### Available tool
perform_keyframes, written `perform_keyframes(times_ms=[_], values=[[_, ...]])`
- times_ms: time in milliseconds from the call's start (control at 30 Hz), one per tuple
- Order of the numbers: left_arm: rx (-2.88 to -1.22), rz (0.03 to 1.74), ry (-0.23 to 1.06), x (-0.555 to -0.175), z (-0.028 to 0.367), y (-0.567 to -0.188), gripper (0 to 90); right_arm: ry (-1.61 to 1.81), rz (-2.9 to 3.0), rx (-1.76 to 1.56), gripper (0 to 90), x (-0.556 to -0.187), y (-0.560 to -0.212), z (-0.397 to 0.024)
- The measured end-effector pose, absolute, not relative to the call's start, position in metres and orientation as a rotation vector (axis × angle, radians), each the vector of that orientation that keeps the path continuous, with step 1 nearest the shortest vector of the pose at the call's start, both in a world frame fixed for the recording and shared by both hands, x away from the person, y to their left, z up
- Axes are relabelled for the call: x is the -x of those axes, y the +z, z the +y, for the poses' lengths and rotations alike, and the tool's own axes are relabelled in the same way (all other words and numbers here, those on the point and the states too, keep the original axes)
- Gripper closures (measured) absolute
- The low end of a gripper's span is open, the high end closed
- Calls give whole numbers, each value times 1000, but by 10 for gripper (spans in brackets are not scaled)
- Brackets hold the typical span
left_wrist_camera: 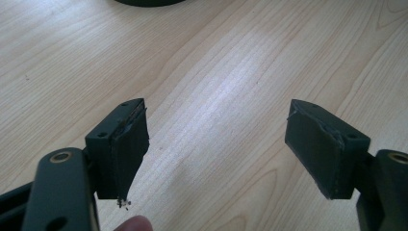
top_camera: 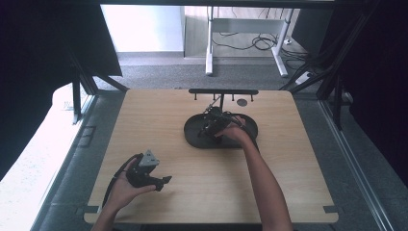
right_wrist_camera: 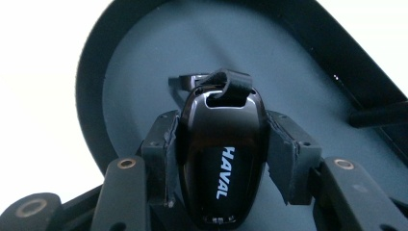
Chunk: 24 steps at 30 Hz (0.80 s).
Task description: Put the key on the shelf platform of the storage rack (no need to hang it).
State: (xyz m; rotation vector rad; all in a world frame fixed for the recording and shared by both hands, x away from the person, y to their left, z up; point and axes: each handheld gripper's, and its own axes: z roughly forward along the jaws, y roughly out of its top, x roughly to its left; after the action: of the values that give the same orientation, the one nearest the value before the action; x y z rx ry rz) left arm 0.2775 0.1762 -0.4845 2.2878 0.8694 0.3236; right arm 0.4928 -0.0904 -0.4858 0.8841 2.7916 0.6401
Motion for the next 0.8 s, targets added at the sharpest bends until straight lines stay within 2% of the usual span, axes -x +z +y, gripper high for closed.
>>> perform_keyframes(times_ms=[633, 700, 800], values=[[-2298, 869, 322, -278, 175, -486, 235, 581, 2777, -903, 482, -495, -508, -96], [-2299, 868, 320, -278, 175, -487, 235, 574, 2767, -902, 451, -494, -508, -95], [-2298, 866, 320, -278, 175, -486, 235, 560, 2737, -922, 357, -492, -507, -93]])
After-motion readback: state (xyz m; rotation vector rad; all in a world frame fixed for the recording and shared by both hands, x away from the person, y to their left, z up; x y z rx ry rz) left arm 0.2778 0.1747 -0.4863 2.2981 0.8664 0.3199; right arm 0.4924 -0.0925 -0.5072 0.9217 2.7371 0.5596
